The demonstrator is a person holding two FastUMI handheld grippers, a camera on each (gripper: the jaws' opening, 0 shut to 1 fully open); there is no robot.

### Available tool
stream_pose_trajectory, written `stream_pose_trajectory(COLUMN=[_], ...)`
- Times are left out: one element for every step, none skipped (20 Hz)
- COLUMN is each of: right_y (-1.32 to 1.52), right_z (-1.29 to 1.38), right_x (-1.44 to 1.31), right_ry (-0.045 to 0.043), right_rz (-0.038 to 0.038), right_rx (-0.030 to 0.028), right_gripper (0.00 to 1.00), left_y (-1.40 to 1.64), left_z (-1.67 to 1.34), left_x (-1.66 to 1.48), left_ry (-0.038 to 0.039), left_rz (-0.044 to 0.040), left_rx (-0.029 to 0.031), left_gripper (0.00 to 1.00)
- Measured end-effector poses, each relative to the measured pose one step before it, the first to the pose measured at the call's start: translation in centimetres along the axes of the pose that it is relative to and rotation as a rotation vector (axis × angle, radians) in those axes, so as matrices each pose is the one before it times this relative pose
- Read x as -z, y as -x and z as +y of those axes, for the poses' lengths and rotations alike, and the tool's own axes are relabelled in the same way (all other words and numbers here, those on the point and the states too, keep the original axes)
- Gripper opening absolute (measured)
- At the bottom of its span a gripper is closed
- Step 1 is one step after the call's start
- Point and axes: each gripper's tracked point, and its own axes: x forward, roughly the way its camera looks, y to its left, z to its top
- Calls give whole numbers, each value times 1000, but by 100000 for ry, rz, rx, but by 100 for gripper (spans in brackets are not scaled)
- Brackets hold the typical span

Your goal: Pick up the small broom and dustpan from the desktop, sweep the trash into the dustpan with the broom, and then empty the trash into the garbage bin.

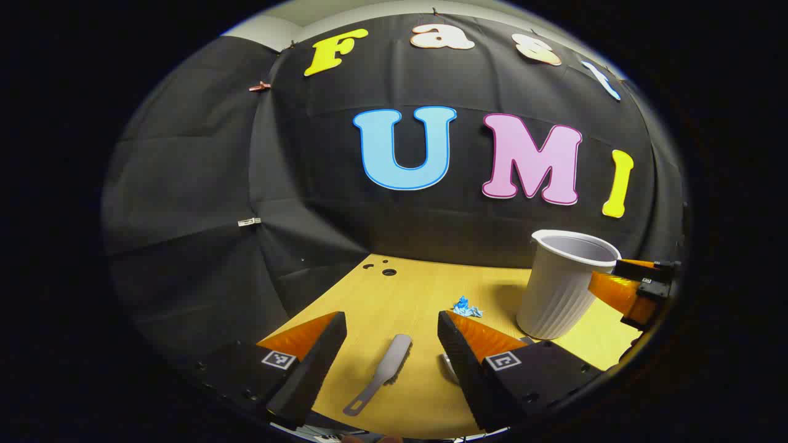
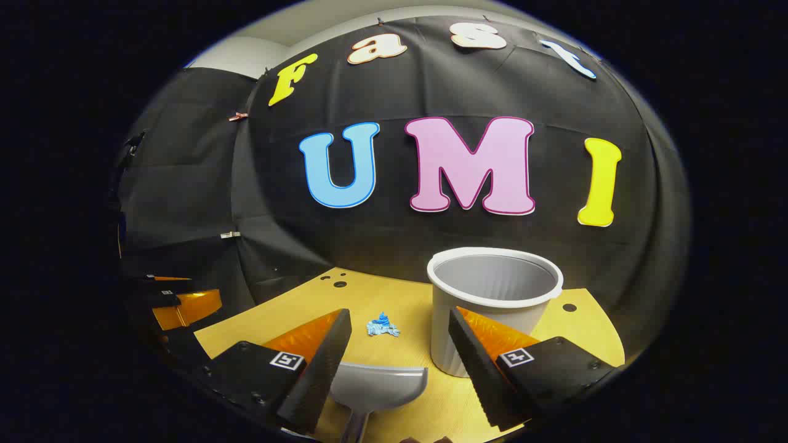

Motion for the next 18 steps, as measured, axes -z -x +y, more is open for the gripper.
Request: stream_pose_trajectory(right_y=[-274,-316,-264,-157,-15,-101,-72,-60,-23,-25,-56,-25,5,60,-40,-149,-23,-37], right_z=[-45,24,22,-7,34,-167,-201,-66,78,409,478,384,270,298,231,264,267,248], right_x=[16,92,303,284,28,-59,158,82,232,321,554,334,146,-339,-4,167,263,293], right_ry=[-103,-580,-522,-361,-177,225,67,-674,-1007,-622,466,1359,1250,388,-27,90,165,111], right_rz=[482,950,1270,1218,361,134,410,226,939,1510,1342,1215,497,-209,-64,512,1036,1189], right_rx=[907,1326,1487,1360,1162,1944,1873,1452,843,71,-309,-157,-71,-117,-390,-305,-306,-497], right_gripper=[99,99,99,99,99,99,99,99,99,99,99,99,99,99,99,99,99,99], left_y=[-334,-451,-310,-405,-360,-393,-349,-372,-507,-241,-173,-226,-291,-118,-163,-161,-234,-186], left_z=[-254,-111,41,32,200,167,254,205,192,168,45,140,171,84,108,142,147,165], left_x=[66,236,298,-58,-15,13,103,3,280,133,141,23,178,73,266,110,390,422], left_ry=[-692,-834,-957,-759,-363,185,596,769,757,575,163,-356,-462,-414,-633,-637,-313,-588], left_rz=[1178,838,1127,481,-320,-124,-244,-140,742,444,76,123,195,415,529,746,1436,2664], left_rx=[1867,1581,1594,1683,1161,908,894,710,557,848,1051,778,881,1278,991,780,918,671], left_gripper=[95,96,96,96,96,95,95,95,95,96,96,95,96,96,96,96,96,96])
